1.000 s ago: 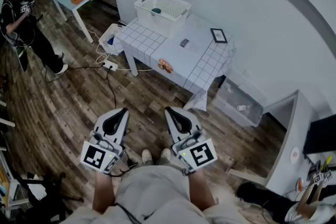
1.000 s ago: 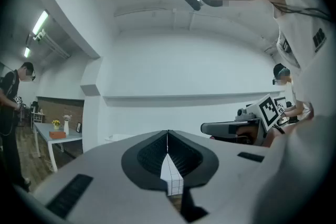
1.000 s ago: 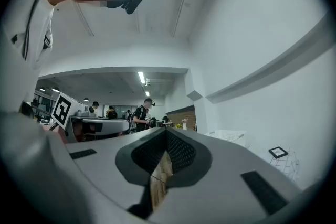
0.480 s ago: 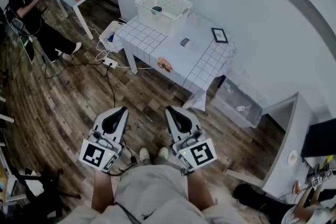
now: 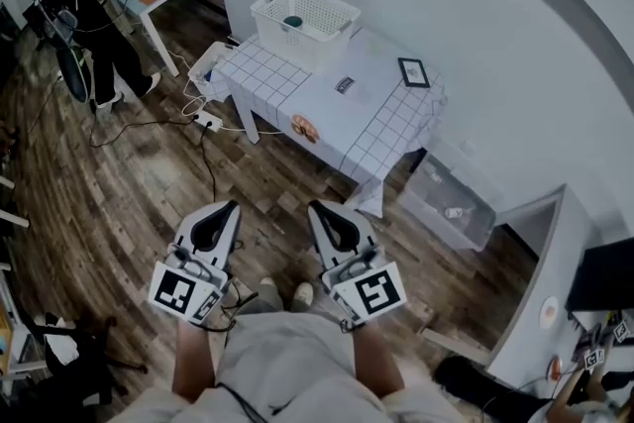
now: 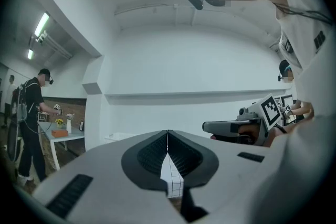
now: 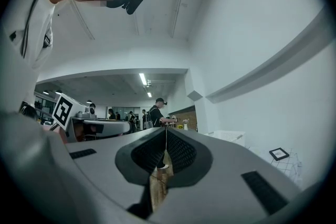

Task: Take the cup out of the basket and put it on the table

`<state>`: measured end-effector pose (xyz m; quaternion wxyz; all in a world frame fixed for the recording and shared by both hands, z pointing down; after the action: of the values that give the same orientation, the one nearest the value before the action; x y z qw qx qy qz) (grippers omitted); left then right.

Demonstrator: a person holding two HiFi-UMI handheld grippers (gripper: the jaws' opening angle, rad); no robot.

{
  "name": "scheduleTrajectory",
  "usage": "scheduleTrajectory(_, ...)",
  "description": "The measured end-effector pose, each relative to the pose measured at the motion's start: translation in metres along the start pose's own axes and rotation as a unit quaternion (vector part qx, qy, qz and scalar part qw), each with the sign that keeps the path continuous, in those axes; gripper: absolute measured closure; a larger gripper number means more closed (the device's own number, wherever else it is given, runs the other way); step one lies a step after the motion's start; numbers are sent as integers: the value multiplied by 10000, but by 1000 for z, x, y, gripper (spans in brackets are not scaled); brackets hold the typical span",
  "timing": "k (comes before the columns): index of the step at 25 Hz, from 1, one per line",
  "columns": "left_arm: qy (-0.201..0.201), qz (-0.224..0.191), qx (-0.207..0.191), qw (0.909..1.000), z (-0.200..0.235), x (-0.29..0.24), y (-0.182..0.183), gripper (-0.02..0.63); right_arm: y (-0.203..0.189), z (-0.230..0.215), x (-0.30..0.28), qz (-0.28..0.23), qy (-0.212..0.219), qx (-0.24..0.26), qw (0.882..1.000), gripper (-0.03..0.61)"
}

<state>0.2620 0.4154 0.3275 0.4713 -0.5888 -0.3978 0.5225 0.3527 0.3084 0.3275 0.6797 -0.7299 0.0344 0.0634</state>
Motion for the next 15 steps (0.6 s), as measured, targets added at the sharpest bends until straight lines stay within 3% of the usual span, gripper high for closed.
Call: scheduleTrajectory(15, -23, 79, -87, 9999, 60, -59, 5, 604, 6, -45, -73, 98, -61, 84, 9999, 566)
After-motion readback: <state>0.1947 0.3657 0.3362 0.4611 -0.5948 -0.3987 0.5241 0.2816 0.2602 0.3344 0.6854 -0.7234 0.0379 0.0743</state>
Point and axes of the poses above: the fingertips, and each gripper's own axes: x backward along the fingers, z to its left, y out of its top, the point moved 2 cm from there along x, backward along the fingers, and after that the axes turned 15 degrees about z, right-handed, at the moved point
